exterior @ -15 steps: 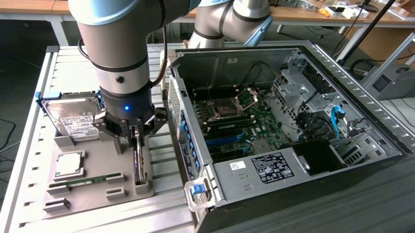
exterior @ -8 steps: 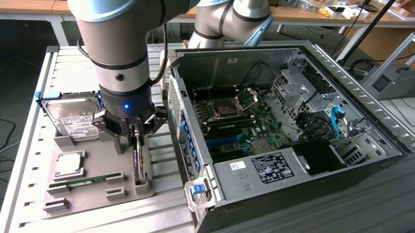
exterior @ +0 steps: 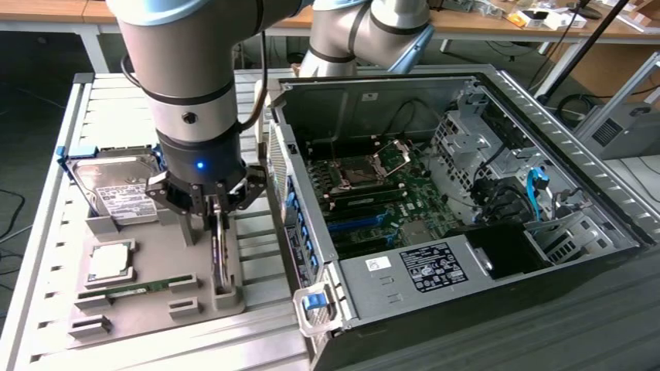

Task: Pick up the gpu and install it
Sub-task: 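Pick up the gpu and move the gpu toward the slot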

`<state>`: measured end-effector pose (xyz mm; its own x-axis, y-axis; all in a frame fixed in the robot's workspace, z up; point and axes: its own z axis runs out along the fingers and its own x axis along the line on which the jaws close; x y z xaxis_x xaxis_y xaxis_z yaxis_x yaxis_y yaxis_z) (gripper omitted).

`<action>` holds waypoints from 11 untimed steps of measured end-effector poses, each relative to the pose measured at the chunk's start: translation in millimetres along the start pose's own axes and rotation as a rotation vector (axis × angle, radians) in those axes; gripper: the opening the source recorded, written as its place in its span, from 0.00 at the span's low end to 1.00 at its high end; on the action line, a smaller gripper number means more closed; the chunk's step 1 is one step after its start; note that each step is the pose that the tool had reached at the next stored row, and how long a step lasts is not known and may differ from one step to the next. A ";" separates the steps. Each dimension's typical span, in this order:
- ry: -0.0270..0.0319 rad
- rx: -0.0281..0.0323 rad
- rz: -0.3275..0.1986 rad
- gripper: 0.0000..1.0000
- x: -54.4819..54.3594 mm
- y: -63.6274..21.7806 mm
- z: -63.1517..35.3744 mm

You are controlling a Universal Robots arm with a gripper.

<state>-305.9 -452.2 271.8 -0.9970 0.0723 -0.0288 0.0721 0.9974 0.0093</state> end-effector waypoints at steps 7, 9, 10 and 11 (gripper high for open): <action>0.0000 0.0000 0.000 0.27 -0.1 0.0 -3.3; 0.0000 0.0000 0.000 0.27 -0.1 0.0 -4.1; 0.0000 -0.0001 0.000 0.27 -0.1 0.0 -4.5; 0.0000 -0.0001 0.000 0.27 -0.1 0.0 -4.9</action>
<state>-305.9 -452.2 276.7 -0.9970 0.0723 -0.0289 0.0721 0.9974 0.0093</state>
